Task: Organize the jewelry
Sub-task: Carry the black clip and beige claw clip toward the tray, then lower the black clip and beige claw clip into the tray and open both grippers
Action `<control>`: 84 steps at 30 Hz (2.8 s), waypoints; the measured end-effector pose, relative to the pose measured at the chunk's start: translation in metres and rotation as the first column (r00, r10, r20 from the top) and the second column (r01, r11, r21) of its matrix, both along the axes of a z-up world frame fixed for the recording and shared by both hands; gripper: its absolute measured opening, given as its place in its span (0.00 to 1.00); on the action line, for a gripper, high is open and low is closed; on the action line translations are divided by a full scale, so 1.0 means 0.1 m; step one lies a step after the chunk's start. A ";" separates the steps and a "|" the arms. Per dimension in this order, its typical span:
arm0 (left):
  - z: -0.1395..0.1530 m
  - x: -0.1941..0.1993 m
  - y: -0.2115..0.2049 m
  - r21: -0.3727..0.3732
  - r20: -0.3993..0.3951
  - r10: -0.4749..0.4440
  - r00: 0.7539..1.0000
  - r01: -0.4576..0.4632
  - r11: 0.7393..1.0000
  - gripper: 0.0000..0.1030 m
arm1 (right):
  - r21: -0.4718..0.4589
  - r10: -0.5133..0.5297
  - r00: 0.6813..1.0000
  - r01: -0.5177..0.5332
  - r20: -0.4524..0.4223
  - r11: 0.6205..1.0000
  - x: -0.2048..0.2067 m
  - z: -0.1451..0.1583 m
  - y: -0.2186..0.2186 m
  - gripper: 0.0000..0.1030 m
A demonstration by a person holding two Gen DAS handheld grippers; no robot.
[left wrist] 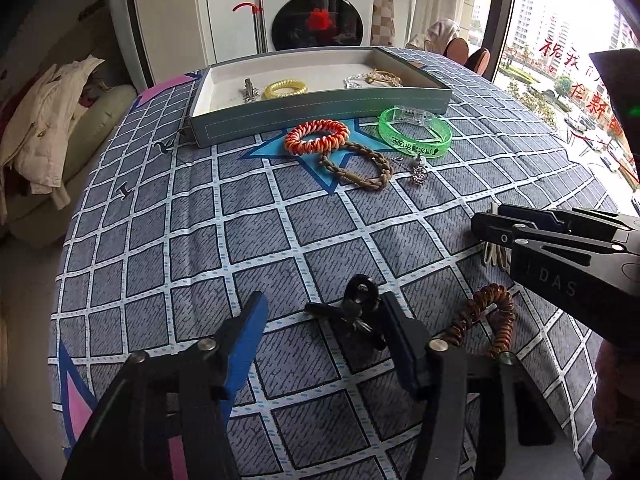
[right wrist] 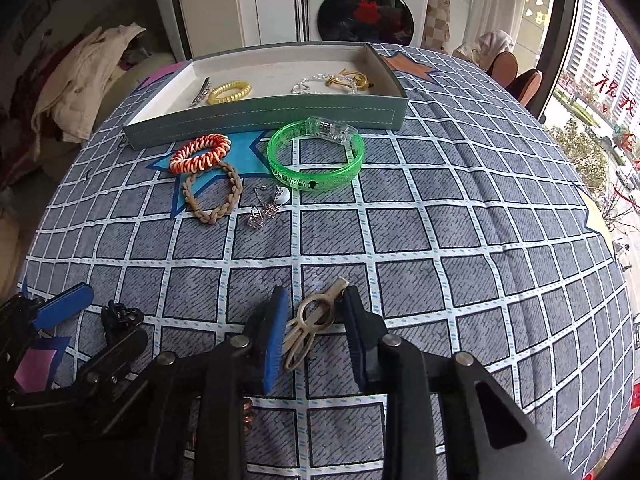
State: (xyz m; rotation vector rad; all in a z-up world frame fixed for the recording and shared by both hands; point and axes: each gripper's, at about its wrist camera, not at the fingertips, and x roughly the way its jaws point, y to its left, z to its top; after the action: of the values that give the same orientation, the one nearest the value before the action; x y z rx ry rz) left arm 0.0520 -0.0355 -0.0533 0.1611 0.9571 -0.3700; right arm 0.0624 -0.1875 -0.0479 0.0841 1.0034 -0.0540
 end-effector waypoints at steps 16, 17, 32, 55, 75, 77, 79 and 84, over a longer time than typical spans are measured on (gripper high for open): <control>0.04 0.08 0.24 -0.108 -0.045 0.035 0.998 -0.040 0.993 0.55 | 0.146 -0.028 0.999 0.024 0.028 0.989 -0.12 0.02 -0.29 0.20; 0.04 0.09 0.25 -0.108 -0.045 0.038 0.998 -0.043 0.993 0.55 | 0.148 -0.030 0.999 0.025 0.030 0.989 -0.12 0.02 -0.30 0.20; 0.24 0.26 0.31 -0.134 -0.027 0.058 0.998 -0.061 0.989 0.55 | 0.220 -0.037 0.998 0.026 0.048 0.975 -0.02 0.14 -0.42 0.20; 0.71 1.10 0.27 -0.130 0.082 0.095 0.992 -0.084 0.988 0.55 | 0.172 0.071 0.990 -0.092 0.125 0.981 0.87 0.60 -0.39 0.20; 0.62 2.30 0.03 -0.082 0.088 0.148 0.985 -0.141 0.987 0.55 | 0.193 0.107 0.984 -0.134 0.143 0.972 2.04 0.65 -0.36 0.20; 0.53 2.39 0.00 -0.070 0.076 0.153 0.985 -0.147 0.987 0.55 | 0.194 0.101 0.986 -0.126 0.135 0.973 2.11 0.59 -0.36 0.20; 0.44 2.43 -0.04 -0.050 0.071 0.152 0.986 -0.149 0.988 0.55 | 0.191 0.095 0.988 -0.118 0.125 0.974 2.18 0.52 -0.36 0.20; 0.28 2.46 -0.14 -0.016 0.066 0.132 0.989 -0.131 0.991 0.55 | 0.184 0.082 0.992 -0.098 0.094 0.978 2.31 0.36 -0.38 0.20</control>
State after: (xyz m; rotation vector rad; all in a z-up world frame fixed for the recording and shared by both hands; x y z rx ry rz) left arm 0.2981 -0.0499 -0.0255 0.0985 0.8942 -0.2476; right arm 0.2931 -0.2251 -0.0122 0.2122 0.9230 0.1270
